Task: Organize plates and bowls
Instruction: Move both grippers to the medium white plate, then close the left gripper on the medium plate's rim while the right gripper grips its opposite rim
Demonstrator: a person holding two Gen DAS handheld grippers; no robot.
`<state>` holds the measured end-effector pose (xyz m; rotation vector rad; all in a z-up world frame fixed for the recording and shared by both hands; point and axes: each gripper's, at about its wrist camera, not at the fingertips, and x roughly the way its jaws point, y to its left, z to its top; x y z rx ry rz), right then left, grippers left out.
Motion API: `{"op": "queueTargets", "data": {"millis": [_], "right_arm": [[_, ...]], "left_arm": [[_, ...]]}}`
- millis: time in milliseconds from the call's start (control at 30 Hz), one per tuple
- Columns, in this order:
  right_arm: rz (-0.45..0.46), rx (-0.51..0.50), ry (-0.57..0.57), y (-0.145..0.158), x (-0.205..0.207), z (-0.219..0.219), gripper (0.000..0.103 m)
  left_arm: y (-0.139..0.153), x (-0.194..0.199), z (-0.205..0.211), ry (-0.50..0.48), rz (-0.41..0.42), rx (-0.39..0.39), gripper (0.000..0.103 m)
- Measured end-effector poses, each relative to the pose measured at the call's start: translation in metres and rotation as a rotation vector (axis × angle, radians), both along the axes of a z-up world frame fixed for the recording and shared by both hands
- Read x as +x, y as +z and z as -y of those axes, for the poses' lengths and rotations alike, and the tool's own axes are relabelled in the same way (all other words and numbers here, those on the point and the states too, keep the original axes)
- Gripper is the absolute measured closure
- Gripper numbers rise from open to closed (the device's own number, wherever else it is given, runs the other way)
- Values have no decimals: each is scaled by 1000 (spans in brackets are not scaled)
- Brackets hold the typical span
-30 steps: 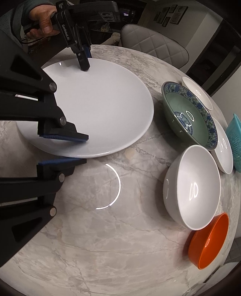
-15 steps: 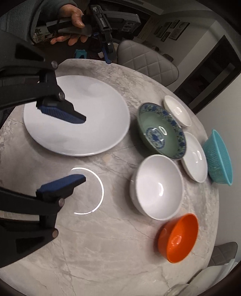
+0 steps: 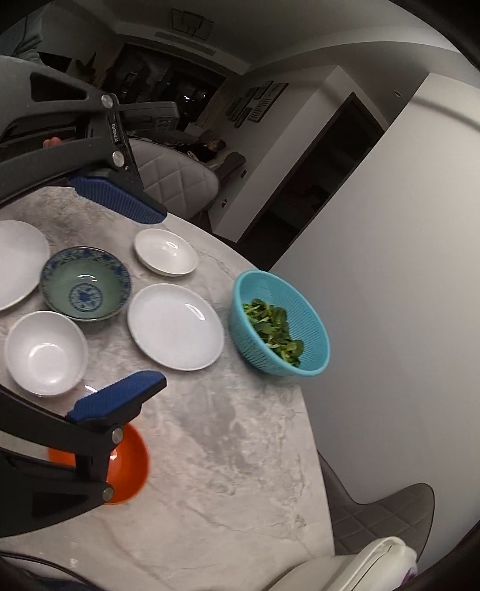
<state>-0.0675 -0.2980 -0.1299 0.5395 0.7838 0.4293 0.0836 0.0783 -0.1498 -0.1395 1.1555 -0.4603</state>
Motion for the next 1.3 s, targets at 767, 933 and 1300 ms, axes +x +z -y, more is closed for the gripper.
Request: {"op": "queueTargets", "data": {"millis": [767,933,1300], "right_arm": [[-351,4,121,-138,135,-8,52],[-385,-19,139,-148,142,-16,53],[-443,-14,174,-168,162,-31,71]], "left_arm": [[-125,105,85,-259,-148,67,26],[-133,111,83,-288,-185,70,31],[-142,125,88,-293,-290,64,47]]}}
